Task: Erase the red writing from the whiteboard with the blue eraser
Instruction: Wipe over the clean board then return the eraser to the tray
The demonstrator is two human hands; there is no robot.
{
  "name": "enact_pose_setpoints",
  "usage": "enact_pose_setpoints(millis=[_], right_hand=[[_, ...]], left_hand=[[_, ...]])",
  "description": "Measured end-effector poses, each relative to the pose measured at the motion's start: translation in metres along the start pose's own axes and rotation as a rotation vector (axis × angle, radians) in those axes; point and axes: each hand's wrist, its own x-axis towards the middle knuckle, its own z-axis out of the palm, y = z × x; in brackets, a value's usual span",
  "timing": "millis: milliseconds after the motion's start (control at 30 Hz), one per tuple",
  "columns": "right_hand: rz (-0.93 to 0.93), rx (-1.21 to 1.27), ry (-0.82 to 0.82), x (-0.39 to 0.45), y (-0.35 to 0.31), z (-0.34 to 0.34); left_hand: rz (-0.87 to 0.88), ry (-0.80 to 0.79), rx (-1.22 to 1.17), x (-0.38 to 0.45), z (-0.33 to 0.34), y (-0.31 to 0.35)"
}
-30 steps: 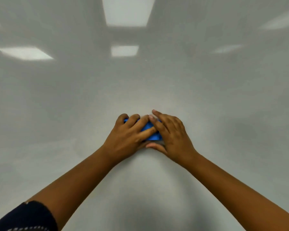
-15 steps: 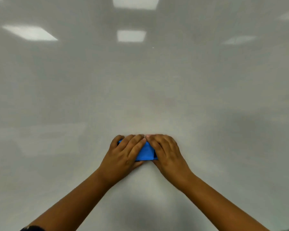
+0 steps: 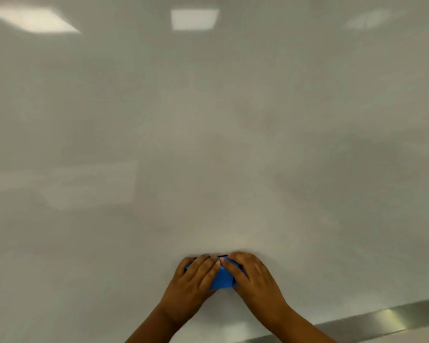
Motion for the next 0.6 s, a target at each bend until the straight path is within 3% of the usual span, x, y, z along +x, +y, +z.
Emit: enact_pose_setpoints(millis=[133, 600], right_hand=[[0.012, 0.025, -0.166, -0.029, -0.015, 0.024], [0.16, 0.156, -0.5, -0.09, -0.055, 0.092]], left_hand=[[-0.017, -0.074, -0.007, -0.048, 0.014, 0.011], [-0.262, -0.367, -0.085, -0.138, 0.032, 0.059]])
